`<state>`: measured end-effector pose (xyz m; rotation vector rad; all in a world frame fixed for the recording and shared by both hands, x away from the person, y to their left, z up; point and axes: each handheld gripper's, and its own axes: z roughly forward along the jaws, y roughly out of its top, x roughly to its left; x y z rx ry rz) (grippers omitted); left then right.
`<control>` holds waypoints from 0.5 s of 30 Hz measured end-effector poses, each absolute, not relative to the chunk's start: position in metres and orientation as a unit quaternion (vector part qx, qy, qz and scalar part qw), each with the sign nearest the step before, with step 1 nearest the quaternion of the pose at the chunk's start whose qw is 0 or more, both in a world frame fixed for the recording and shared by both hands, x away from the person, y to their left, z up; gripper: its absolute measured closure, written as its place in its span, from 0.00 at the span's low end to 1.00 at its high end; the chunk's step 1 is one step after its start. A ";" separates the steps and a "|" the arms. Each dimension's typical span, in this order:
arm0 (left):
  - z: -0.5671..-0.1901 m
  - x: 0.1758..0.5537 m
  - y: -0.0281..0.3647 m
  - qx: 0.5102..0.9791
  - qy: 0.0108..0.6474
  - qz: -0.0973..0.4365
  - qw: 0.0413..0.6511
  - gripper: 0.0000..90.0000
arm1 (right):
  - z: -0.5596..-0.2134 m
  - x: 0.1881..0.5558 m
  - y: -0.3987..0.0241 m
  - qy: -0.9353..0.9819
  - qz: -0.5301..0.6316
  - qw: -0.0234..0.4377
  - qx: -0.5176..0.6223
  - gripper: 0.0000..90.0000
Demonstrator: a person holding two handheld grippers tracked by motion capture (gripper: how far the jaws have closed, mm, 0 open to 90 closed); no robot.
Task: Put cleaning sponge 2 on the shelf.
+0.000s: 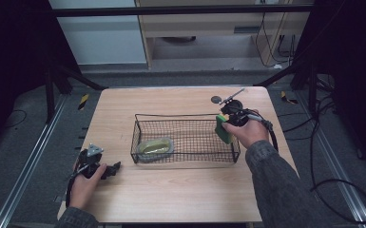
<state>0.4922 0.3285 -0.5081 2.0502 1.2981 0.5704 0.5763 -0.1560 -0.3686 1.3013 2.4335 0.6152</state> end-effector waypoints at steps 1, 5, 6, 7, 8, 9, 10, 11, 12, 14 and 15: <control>-0.508 0.492 0.328 0.780 0.494 0.217 0.319 0.00 | -0.372 0.578 -0.155 0.851 0.211 0.158 0.453 0.70; -0.508 0.492 0.328 0.779 0.495 0.216 0.319 0.00 | -0.381 0.582 -0.151 0.853 0.202 0.162 0.454 0.70; -0.508 0.492 0.328 0.779 0.495 0.216 0.319 0.00 | -0.381 0.582 -0.151 0.853 0.202 0.162 0.454 0.70; -0.508 0.492 0.328 0.779 0.495 0.216 0.319 0.00 | -0.383 0.584 -0.151 0.853 0.200 0.164 0.453 0.70; -0.508 0.492 0.328 0.779 0.495 0.216 0.319 0.00 | -0.383 0.584 -0.151 0.853 0.200 0.164 0.453 0.70; -0.508 0.492 0.328 0.779 0.495 0.216 0.319 0.00 | -0.385 0.586 -0.150 0.853 0.197 0.165 0.454 0.70; -0.508 0.492 0.328 0.779 0.495 0.216 0.319 0.00 | -0.385 0.586 -0.150 0.853 0.197 0.165 0.454 0.70; -0.508 0.492 0.328 0.779 0.495 0.215 0.320 0.00 | -0.388 0.588 -0.151 0.854 0.193 0.166 0.453 0.71; -0.508 0.492 0.328 0.779 0.495 0.215 0.320 0.00 | -0.388 0.588 -0.151 0.854 0.193 0.166 0.453 0.71; -0.508 0.492 0.328 0.779 0.495 0.216 0.319 0.00 | -0.390 0.589 -0.152 0.853 0.192 0.166 0.457 0.71; -0.508 0.492 0.328 0.779 0.495 0.216 0.319 0.00 | -0.391 0.591 -0.153 0.852 0.191 0.166 0.458 0.71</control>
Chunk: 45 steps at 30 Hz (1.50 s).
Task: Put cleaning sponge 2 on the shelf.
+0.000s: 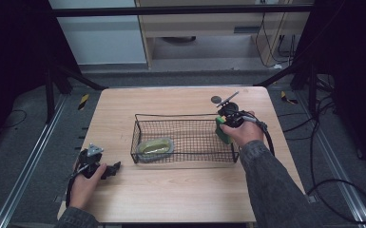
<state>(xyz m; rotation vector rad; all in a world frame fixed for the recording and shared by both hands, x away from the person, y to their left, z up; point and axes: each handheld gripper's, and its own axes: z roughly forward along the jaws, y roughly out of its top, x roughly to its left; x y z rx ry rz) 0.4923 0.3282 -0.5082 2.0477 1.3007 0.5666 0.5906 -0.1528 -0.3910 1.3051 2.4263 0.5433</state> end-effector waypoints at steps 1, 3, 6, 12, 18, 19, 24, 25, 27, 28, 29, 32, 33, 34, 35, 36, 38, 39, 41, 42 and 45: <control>-0.508 0.492 0.328 0.779 0.495 0.215 0.319 0.00 | -0.391 0.591 -0.153 0.852 0.191 0.166 0.458 0.71; -0.508 0.492 0.328 0.779 0.495 0.216 0.320 0.00 | -0.392 0.591 -0.153 0.851 0.190 0.165 0.461 0.71; -0.508 0.492 0.328 0.779 0.495 0.215 0.320 0.00 | -0.394 0.591 -0.154 0.851 0.189 0.165 0.462 0.70; -0.508 0.492 0.328 0.779 0.495 0.215 0.320 0.00 | -0.401 0.593 -0.153 0.853 0.183 0.165 0.461 0.70; -0.508 0.492 0.328 0.779 0.495 0.215 0.320 0.00 | -0.408 0.595 -0.155 0.850 0.183 0.161 0.466 0.70; -0.508 0.492 0.328 0.779 0.495 0.215 0.320 0.00 | -0.409 0.596 -0.156 0.849 0.185 0.161 0.468 0.70; -0.508 0.493 0.328 0.779 0.495 0.215 0.320 0.00 | -0.409 0.596 -0.156 0.846 0.192 0.164 0.470 0.70; -0.508 0.493 0.328 0.779 0.495 0.215 0.320 0.00 | -0.408 0.596 -0.156 0.845 0.193 0.163 0.471 0.70; -0.508 0.493 0.328 0.778 0.495 0.215 0.320 0.00 | -0.408 0.597 -0.156 0.844 0.193 0.164 0.472 0.70; -0.508 0.493 0.328 0.779 0.495 0.215 0.320 0.00 | -0.409 0.597 -0.156 0.846 0.190 0.164 0.471 0.70; -0.508 0.493 0.328 0.779 0.495 0.215 0.320 0.00 | -0.410 0.597 -0.155 0.846 0.188 0.162 0.472 0.69; -0.508 0.493 0.328 0.778 0.495 0.215 0.320 0.00 | -0.411 0.597 -0.154 0.846 0.189 0.161 0.472 0.67; -0.508 0.493 0.328 0.779 0.495 0.215 0.320 0.00 | -0.411 0.597 -0.154 0.846 0.189 0.162 0.471 0.67; -0.508 0.493 0.328 0.778 0.495 0.215 0.320 0.00 | -0.410 0.596 -0.153 0.846 0.189 0.161 0.472 0.67; -0.508 0.493 0.328 0.778 0.495 0.215 0.320 0.00 | -0.410 0.596 -0.153 0.846 0.190 0.161 0.471 0.67; -0.508 0.493 0.328 0.778 0.495 0.215 0.320 0.00 | -0.410 0.596 -0.153 0.847 0.190 0.160 0.470 0.67; -0.508 0.493 0.328 0.779 0.495 0.215 0.320 0.00 | -0.410 0.596 -0.152 0.847 0.191 0.158 0.471 0.66; -0.508 0.493 0.328 0.779 0.495 0.215 0.320 0.00 | -0.409 0.595 -0.152 0.846 0.191 0.157 0.472 0.66; -0.508 0.493 0.328 0.778 0.495 0.215 0.320 0.00 | -0.409 0.594 -0.152 0.847 0.192 0.157 0.470 0.65; -0.508 0.493 0.328 0.778 0.495 0.215 0.320 0.00 | -0.409 0.594 -0.152 0.847 0.192 0.156 0.470 0.65; -0.508 0.493 0.328 0.778 0.495 0.215 0.320 0.00 | -0.409 0.592 -0.152 0.848 0.194 0.154 0.469 0.64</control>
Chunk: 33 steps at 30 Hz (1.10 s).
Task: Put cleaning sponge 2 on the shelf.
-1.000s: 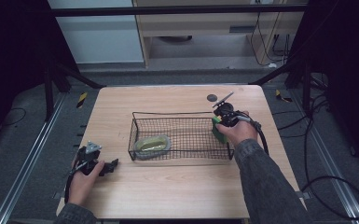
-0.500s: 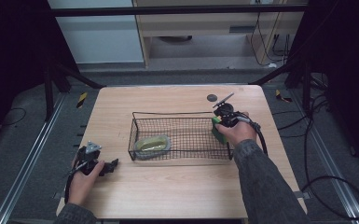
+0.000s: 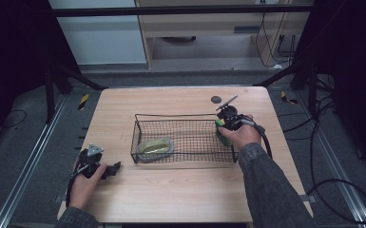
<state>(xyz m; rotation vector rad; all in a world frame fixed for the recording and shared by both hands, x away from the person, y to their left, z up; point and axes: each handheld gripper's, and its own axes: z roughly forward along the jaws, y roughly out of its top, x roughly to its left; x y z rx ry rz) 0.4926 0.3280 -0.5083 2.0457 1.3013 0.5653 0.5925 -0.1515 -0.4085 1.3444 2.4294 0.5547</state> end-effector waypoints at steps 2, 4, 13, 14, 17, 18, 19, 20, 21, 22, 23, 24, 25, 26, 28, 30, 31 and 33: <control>-0.508 0.493 0.328 0.778 0.495 0.215 0.321 0.00 | -0.408 0.591 -0.152 0.849 0.197 0.152 0.467 0.62; -0.508 0.493 0.328 0.778 0.495 0.215 0.320 0.00 | -0.407 0.589 -0.151 0.847 0.198 0.149 0.471 0.60; -0.508 0.493 0.328 0.778 0.495 0.215 0.321 0.00 | -0.402 0.579 -0.149 0.842 0.220 0.143 0.471 0.55; -0.508 0.493 0.328 0.779 0.495 0.215 0.321 0.00 | -0.402 0.578 -0.149 0.843 0.221 0.141 0.470 0.55; -0.508 0.493 0.328 0.779 0.495 0.215 0.321 0.00 | -0.401 0.576 -0.147 0.843 0.224 0.137 0.469 0.53; -0.508 0.493 0.328 0.779 0.495 0.215 0.321 0.00 | -0.400 0.575 -0.147 0.844 0.227 0.135 0.466 0.53; -0.508 0.493 0.328 0.778 0.495 0.215 0.321 0.00 | -0.400 0.575 -0.147 0.845 0.227 0.137 0.465 0.53; -0.508 0.493 0.328 0.779 0.495 0.215 0.321 0.00 | -0.399 0.574 -0.146 0.844 0.228 0.135 0.467 0.53; -0.508 0.493 0.328 0.779 0.495 0.215 0.321 0.00 | -0.399 0.574 -0.146 0.843 0.230 0.135 0.467 0.52; -0.508 0.493 0.328 0.779 0.495 0.215 0.321 0.00 | -0.398 0.574 -0.146 0.842 0.231 0.135 0.468 0.52; -0.508 0.493 0.328 0.779 0.495 0.215 0.321 0.00 | -0.398 0.573 -0.146 0.842 0.233 0.134 0.467 0.52; -0.508 0.493 0.328 0.778 0.495 0.215 0.321 0.00 | -0.398 0.573 -0.146 0.842 0.234 0.133 0.467 0.52; -0.508 0.493 0.328 0.779 0.495 0.215 0.321 0.00 | -0.397 0.572 -0.145 0.844 0.233 0.132 0.465 0.52; -0.508 0.493 0.328 0.779 0.495 0.215 0.321 0.00 | -0.397 0.571 -0.145 0.844 0.234 0.132 0.464 0.51; -0.508 0.493 0.328 0.779 0.495 0.215 0.321 0.00 | -0.397 0.570 -0.143 0.844 0.235 0.128 0.464 0.51; -0.508 0.493 0.328 0.779 0.495 0.215 0.321 0.00 | -0.397 0.569 -0.142 0.848 0.235 0.124 0.459 0.49; -0.508 0.493 0.328 0.779 0.495 0.215 0.321 0.00 | -0.397 0.569 -0.140 0.848 0.235 0.124 0.459 0.50; -0.508 0.493 0.328 0.779 0.495 0.215 0.321 0.00 | -0.397 0.568 -0.139 0.849 0.237 0.122 0.456 0.50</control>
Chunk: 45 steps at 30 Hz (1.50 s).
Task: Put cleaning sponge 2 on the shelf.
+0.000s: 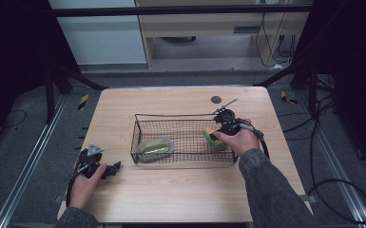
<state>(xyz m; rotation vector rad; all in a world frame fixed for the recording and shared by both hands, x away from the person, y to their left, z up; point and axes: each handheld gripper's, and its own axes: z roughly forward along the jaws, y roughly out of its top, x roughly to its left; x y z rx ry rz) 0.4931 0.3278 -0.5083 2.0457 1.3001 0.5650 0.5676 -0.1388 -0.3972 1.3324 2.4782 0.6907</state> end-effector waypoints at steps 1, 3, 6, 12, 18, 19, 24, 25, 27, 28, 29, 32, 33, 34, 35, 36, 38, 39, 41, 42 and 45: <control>-0.508 0.493 0.328 0.779 0.495 0.215 0.321 0.00 | -0.398 0.567 -0.138 0.849 0.237 0.122 0.456 0.50; -0.508 0.493 0.328 0.779 0.495 0.215 0.320 0.00 | -0.398 0.567 -0.137 0.850 0.235 0.120 0.455 0.50; -0.508 0.493 0.328 0.779 0.495 0.215 0.320 0.00 | -0.399 0.566 -0.135 0.852 0.235 0.118 0.453 0.49; -0.508 0.493 0.328 0.780 0.494 0.215 0.320 0.00 | -0.399 0.565 -0.134 0.852 0.235 0.119 0.453 0.48; -0.508 0.493 0.328 0.780 0.494 0.215 0.319 0.00 | -0.398 0.564 -0.134 0.850 0.238 0.119 0.455 0.45; -0.508 0.493 0.328 0.780 0.494 0.215 0.319 0.00 | -0.398 0.563 -0.134 0.849 0.239 0.119 0.456 0.44; -0.508 0.493 0.328 0.780 0.494 0.215 0.319 0.00 | -0.395 0.560 -0.134 0.847 0.249 0.126 0.452 0.40; -0.508 0.493 0.328 0.780 0.494 0.215 0.319 0.00 | -0.394 0.559 -0.134 0.847 0.250 0.128 0.452 0.38; -0.508 0.493 0.328 0.780 0.494 0.215 0.319 0.00 | -0.392 0.557 -0.135 0.846 0.254 0.131 0.450 0.35; -0.508 0.493 0.328 0.780 0.494 0.215 0.319 0.00 | -0.391 0.556 -0.135 0.845 0.256 0.133 0.451 0.33; -0.508 0.493 0.328 0.780 0.494 0.215 0.319 0.00 | -0.390 0.555 -0.135 0.844 0.256 0.134 0.451 0.30; -0.508 0.493 0.328 0.780 0.494 0.215 0.319 0.00 | -0.388 0.553 -0.136 0.843 0.255 0.142 0.452 0.23; -0.508 0.493 0.328 0.780 0.494 0.215 0.319 0.00 | -0.388 0.553 -0.136 0.842 0.259 0.146 0.451 0.20; -0.508 0.493 0.328 0.780 0.494 0.215 0.319 0.00 | -0.387 0.553 -0.137 0.841 0.260 0.147 0.450 0.17; -0.508 0.493 0.328 0.780 0.494 0.215 0.319 0.00 | -0.386 0.552 -0.137 0.839 0.261 0.148 0.453 0.14; -0.508 0.493 0.328 0.780 0.494 0.215 0.319 0.00 | -0.386 0.552 -0.138 0.839 0.264 0.151 0.452 0.13; -0.508 0.493 0.328 0.780 0.494 0.215 0.319 0.00 | -0.384 0.552 -0.140 0.835 0.271 0.155 0.453 0.09; -0.508 0.493 0.328 0.780 0.494 0.215 0.319 0.00 | -0.383 0.551 -0.140 0.833 0.274 0.158 0.454 0.08; -0.508 0.493 0.328 0.780 0.494 0.215 0.319 0.00 | -0.380 0.551 -0.142 0.830 0.282 0.160 0.454 0.07; -0.508 0.493 0.328 0.780 0.494 0.215 0.319 0.00 | -0.379 0.550 -0.143 0.829 0.284 0.159 0.455 0.07; -0.508 0.493 0.328 0.780 0.494 0.215 0.319 0.00 | -0.377 0.548 -0.145 0.825 0.294 0.169 0.452 0.07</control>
